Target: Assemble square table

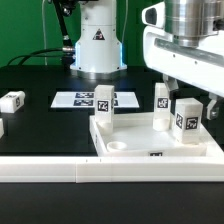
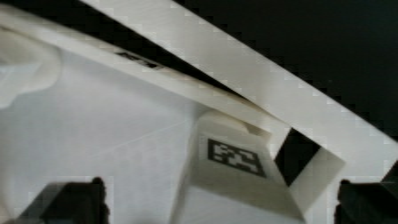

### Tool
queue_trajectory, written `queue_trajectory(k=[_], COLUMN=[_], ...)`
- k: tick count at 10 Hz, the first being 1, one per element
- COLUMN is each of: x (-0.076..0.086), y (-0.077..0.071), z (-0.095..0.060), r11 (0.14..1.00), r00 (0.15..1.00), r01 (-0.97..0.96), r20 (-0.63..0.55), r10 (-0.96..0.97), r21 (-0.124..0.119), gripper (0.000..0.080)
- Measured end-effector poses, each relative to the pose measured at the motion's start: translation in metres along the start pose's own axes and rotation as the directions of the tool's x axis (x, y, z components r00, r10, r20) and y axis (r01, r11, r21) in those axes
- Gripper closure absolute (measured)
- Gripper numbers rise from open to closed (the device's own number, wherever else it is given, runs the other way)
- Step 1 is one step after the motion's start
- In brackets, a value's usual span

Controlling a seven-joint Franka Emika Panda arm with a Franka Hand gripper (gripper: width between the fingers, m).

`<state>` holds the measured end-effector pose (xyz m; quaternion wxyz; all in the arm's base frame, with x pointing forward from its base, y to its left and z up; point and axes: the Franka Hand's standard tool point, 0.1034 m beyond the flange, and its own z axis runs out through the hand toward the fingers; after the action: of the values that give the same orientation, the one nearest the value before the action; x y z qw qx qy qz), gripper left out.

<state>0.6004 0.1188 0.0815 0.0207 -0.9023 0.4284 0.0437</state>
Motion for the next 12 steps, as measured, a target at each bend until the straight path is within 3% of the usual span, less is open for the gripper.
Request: queue_trajectory(k=[4,6,7,12], x=[0.0003,0.0012,0.0013,0.0044], y=[0.0003,0.0009,0.0009,-0.0027], z=[0.0000,0.0000,0.0001,-0.0005], r11=[0.961,0.900,0.835,0.526], r00=[0.961,0.900,0.835,0.526], r01=[0.276,0.437,0.549,0.849], r20=[0.000,-0.005,-0.016,-0.025], r10=[-0.276,-0.437,-0.550,-0.850], r21=[-0.001,-0.010,-0.038,-0.050], gripper=[0.0150,0.0150,0.0150,0.0150])
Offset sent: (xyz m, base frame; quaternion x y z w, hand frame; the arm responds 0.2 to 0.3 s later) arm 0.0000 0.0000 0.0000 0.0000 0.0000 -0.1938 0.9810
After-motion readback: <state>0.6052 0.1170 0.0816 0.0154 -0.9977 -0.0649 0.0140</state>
